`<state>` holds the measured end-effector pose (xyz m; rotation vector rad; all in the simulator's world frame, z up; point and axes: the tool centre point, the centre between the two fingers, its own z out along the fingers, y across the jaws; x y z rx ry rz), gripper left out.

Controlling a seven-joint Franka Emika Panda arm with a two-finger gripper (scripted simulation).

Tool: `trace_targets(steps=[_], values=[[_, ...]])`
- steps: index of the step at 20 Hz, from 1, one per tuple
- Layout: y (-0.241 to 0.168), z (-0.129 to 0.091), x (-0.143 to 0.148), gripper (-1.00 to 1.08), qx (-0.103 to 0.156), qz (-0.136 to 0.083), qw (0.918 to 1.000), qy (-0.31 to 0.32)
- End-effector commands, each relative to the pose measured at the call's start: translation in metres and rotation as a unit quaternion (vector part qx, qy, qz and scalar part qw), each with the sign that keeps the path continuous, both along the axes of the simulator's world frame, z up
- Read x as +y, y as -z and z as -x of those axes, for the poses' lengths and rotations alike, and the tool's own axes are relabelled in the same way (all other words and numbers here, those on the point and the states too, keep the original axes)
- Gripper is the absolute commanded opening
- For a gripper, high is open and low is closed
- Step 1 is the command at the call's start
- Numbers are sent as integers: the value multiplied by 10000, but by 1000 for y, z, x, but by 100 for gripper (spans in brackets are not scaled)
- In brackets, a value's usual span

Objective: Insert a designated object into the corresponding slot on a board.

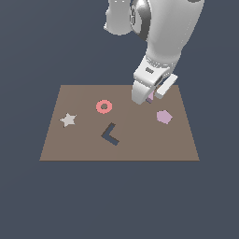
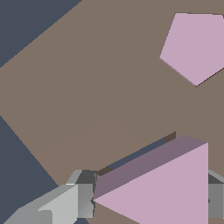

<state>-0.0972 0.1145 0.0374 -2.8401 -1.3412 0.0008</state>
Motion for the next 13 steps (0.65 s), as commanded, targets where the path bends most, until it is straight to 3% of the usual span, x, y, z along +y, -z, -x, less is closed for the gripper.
trace_targets(steps=[1,3,4,13], values=[[5,1,1,-100,5,3,10000,-20],[7,2,1,-100,6,4,10000,-26],[7,2,1,100,6,4,10000,-26],[7,2,1,100,6,4,10000,-26]])
